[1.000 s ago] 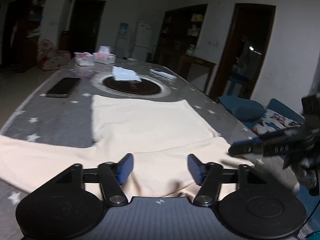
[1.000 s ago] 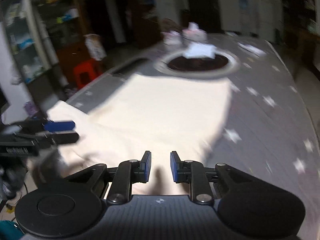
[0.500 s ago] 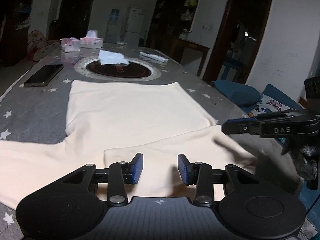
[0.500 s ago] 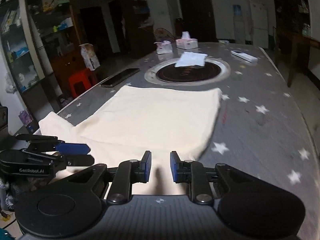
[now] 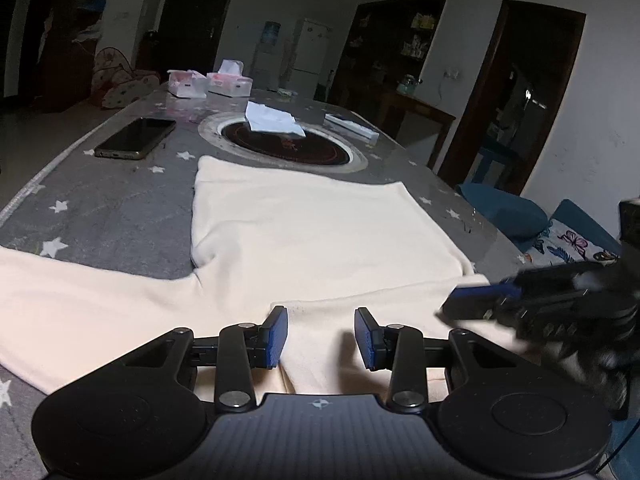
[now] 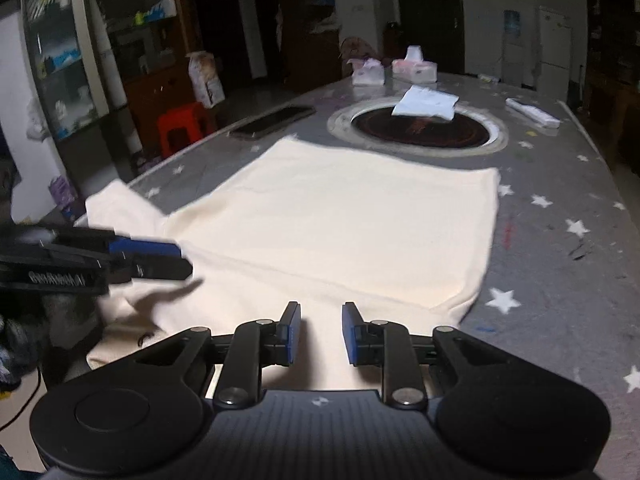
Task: Fold clothes
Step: 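Grasp the other sleeve with the left gripper and fold it over the body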
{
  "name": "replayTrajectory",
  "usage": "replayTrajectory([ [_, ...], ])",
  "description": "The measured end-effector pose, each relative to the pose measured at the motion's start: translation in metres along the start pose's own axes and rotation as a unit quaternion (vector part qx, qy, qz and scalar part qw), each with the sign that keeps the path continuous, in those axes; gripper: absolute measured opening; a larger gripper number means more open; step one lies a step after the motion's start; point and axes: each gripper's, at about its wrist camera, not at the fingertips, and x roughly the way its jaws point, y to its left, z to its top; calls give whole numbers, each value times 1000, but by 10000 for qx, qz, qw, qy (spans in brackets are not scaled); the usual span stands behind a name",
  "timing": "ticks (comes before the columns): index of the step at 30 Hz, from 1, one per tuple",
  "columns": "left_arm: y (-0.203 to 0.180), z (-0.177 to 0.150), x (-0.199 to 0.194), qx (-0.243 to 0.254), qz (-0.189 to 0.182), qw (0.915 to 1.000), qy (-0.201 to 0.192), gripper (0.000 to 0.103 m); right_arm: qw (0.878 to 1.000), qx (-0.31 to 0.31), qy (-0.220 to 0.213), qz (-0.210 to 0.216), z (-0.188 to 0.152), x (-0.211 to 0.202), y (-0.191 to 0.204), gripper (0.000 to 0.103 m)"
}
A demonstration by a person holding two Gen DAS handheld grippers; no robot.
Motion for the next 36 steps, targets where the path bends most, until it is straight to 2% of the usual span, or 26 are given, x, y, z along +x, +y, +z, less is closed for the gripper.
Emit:
replayTrajectory([
  [4, 21, 5, -23, -239, 390, 9985, -300, 41, 9996, -199, -30, 174, 1, -2, 15, 22],
  [7, 43, 7, -37, -441, 973, 9932, -457, 42, 9982, -413, -63, 427, 4, -3, 32, 22],
  [9, 59, 7, -47, -621, 1424, 9864, -543, 42, 9965, -589, -51, 591, 4, 0, 43, 23],
  [12, 87, 6, -59, -890, 2134, 9709, -625, 45, 9945, -759, 81, 719, 2, 9, 57, 23],
  [15, 115, 5, -71, -1133, 2823, 9502, -675, 49, 9940, -789, 98, 751, 1, 11, 62, 23],
  [19, 148, 3, -75, -1521, 3436, 9246, -631, 53, 9950, -719, -1, 688, 3, 2, 57, 28],
  [22, 164, 2, -72, -1716, 3463, 9204, -582, 53, 9957, -670, -56, 638, 5, -5, 53, 28],
  [26, 173, 2, -64, -1849, 3304, 9242, -497, 49, 9964, -619, -91, 580, 4, -12, 48, 28],
  [29, 173, 2, -63, -1796, 3353, 9232, -552, 27, 9970, -549, -153, 530, 3, -19, 44, 28],
  [30, 173, 3, -64, -1820, 3333, 9232, -582, 15, 9972, -517, -179, 514, 3, -21, 42, 28],
  [33, 168, 8, -70, -1815, 3245, 9254, -731, 7, 9980, -389, -257, 437, 1, -29, 35, 28],
  [36, 149, 18, -79, -1728, 2893, 9362, -999, 6, 9987, -221, -341, 321, -1, -37, 25, 28],
])
